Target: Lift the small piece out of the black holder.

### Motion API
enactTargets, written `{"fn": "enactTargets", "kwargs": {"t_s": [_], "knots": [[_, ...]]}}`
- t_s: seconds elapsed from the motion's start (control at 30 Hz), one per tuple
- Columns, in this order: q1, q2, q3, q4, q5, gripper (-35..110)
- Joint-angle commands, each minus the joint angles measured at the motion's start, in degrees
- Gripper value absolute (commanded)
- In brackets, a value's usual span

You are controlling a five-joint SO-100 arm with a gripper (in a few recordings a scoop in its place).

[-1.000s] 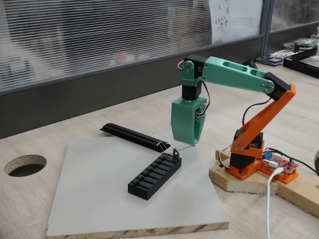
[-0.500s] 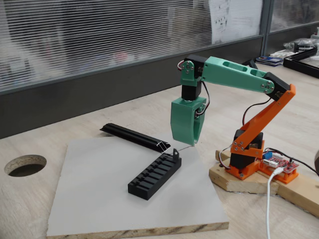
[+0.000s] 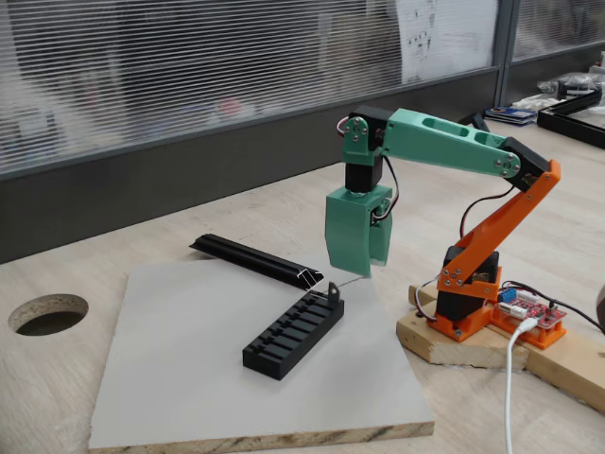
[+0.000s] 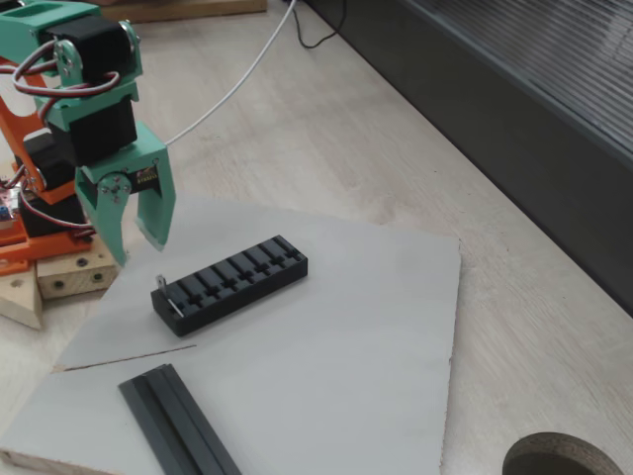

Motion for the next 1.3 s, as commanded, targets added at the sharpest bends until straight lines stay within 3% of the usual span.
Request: {"fn": "enactTargets", "kwargs": {"t_s": [0.0, 0.3, 0.5, 1.27], "knots": [[0.26, 2.81, -0.35, 0.18, 0.53, 36], [-6.77, 5.01, -0.26, -0.97, 0.97, 36], [-6.15, 4.57, 0.53, -9.49, 1.14, 35], [-5.89, 3.52, 9.76, -11.69, 1.14, 35]]}}
